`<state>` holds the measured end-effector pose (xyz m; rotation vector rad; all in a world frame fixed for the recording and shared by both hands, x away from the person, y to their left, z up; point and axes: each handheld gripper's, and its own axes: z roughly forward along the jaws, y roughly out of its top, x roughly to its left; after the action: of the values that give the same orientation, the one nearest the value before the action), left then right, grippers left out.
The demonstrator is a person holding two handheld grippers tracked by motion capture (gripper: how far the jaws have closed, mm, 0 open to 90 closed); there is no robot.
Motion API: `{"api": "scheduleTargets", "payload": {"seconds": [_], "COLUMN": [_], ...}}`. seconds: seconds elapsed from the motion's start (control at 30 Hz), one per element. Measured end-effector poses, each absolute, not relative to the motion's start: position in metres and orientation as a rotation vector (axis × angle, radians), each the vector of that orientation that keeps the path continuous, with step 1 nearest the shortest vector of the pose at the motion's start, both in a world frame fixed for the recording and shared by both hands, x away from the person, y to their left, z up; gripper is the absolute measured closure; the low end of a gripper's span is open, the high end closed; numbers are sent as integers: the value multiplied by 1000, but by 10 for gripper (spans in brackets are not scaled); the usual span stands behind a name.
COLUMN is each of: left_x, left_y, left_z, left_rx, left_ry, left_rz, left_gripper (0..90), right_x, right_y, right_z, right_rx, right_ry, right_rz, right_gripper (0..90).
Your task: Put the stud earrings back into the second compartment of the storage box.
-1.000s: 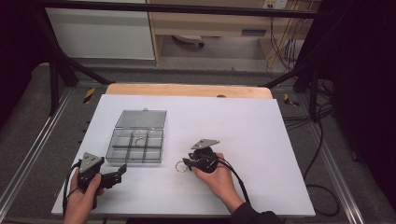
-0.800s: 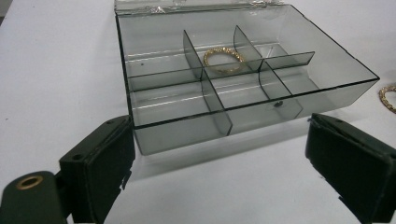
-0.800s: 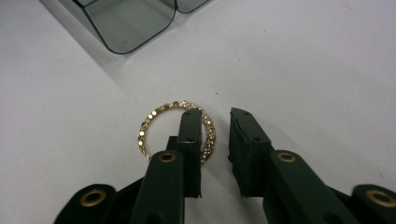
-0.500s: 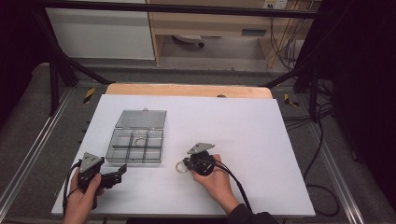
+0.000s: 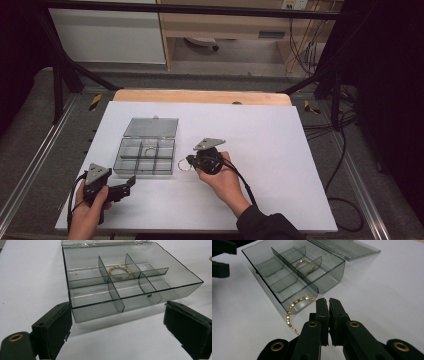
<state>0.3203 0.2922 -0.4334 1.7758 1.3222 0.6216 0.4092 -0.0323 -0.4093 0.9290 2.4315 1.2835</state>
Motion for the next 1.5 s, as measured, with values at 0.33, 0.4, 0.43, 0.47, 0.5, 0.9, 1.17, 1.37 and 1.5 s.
{"api": "scheduleTargets", "payload": {"seconds": [0.33,0.4,0.43,0.47,0.5,0.9,1.17,1.37,1.5], "left_x": [320,320,320,320,320,320,321,321,321], "left_y": [292,293,292,292,292,292,293,293,293], "left_z": [-433,-433,-433,-433,-433,-433,-433,-433,-433], "left_rx": [1775,1774,1773,1773,1773,1767,1766,1766,1765], "left_ry": [1324,1324,1323,1322,1321,1326,1331,1332,1333], "left_rz": [626,624,623,623,623,622,625,626,626], "left_gripper": [87,87,86,85,85,69,70,71,71], "right_x": [424,428,430,431,433,453,464,470,476], "right_y": [-12,-8,-7,-5,-3,20,32,41,46], "right_z": [-381,-377,-375,-373,-372,-362,-360,-363,-366], "right_rx": [859,855,852,847,850,842,861,847,860], "right_ry": [2417,2416,2413,2414,2413,2397,2380,2390,2390], "right_rz": [1292,1297,1305,1318,1327,1341,1345,1317,1310], "right_gripper": [874,874,874,874,874,874,874,874,874]}}
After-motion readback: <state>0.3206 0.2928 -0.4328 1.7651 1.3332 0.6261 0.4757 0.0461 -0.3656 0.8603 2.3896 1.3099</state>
